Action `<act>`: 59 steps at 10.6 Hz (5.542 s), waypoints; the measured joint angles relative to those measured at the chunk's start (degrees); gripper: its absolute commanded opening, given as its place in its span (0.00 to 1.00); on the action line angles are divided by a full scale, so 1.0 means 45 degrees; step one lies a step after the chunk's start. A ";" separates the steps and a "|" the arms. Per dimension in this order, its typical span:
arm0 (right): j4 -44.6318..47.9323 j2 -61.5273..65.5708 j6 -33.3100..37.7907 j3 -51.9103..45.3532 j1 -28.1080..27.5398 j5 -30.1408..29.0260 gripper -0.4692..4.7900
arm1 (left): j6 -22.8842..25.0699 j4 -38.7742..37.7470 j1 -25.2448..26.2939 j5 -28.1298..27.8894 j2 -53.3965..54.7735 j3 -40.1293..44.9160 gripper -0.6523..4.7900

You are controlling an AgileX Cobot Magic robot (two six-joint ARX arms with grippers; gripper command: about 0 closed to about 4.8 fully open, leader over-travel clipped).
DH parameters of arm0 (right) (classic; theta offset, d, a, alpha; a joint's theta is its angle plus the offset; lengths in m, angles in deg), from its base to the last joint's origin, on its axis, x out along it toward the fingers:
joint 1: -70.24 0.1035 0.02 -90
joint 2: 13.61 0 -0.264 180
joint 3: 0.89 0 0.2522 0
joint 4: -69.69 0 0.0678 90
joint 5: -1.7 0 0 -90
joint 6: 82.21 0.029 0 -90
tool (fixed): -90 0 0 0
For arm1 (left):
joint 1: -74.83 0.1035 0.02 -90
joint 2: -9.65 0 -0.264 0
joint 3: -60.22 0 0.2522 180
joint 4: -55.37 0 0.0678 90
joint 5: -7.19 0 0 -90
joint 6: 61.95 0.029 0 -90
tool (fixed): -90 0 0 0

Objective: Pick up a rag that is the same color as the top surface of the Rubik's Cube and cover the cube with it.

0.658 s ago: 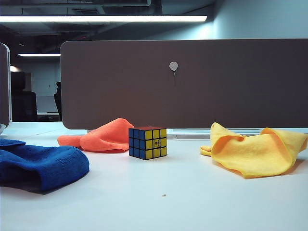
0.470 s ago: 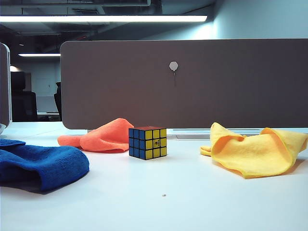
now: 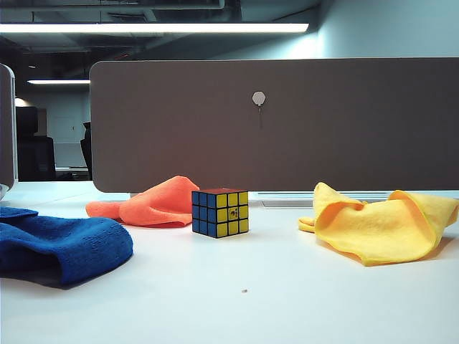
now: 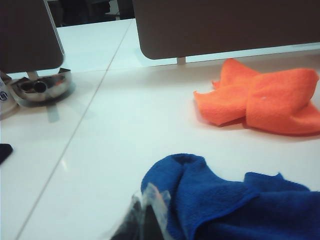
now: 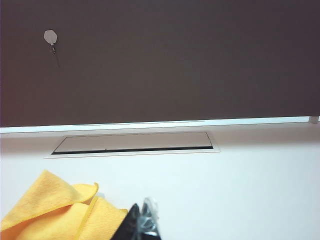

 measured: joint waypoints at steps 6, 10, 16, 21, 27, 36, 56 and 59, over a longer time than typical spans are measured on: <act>-0.1297 0.0000 -0.0301 0.2623 0.0005 -0.0325 0.09 | -0.1666 0.1044 -0.0005 0.1647 0.0000 -0.1666 0.11; -0.5527 0.2365 -0.0777 0.7932 0.0005 -0.3400 0.09 | -0.2006 -0.2059 -0.0005 0.3628 0.0680 -0.5319 0.11; -0.8655 0.9020 -0.1030 1.3206 0.1744 -0.6280 0.09 | -0.1821 -0.3162 -0.0005 0.6635 0.6688 -0.9515 0.11; -0.8432 1.1890 -0.1462 1.3236 0.6615 -0.2705 0.09 | -0.1409 -0.1855 -0.1525 0.7053 0.8602 -0.9607 0.11; -0.6115 1.3765 -0.1535 1.3231 0.7232 -0.0316 0.09 | -0.0831 -0.1797 -0.2710 0.5969 1.2254 -1.1395 0.11; -0.6115 1.3765 -0.1540 1.3231 0.7237 -0.0301 0.09 | -0.0835 0.0102 -0.3079 0.5974 1.2701 -1.1395 0.11; -0.6907 1.3765 -0.1399 1.3231 0.7247 -0.1972 0.09 | -0.0831 0.5100 -0.3050 0.1763 2.0390 -1.1400 0.79; -0.6907 1.3765 -0.1399 1.3231 0.7247 -0.1977 0.09 | -0.0831 0.5158 -0.3050 0.1763 2.1279 -1.1400 0.88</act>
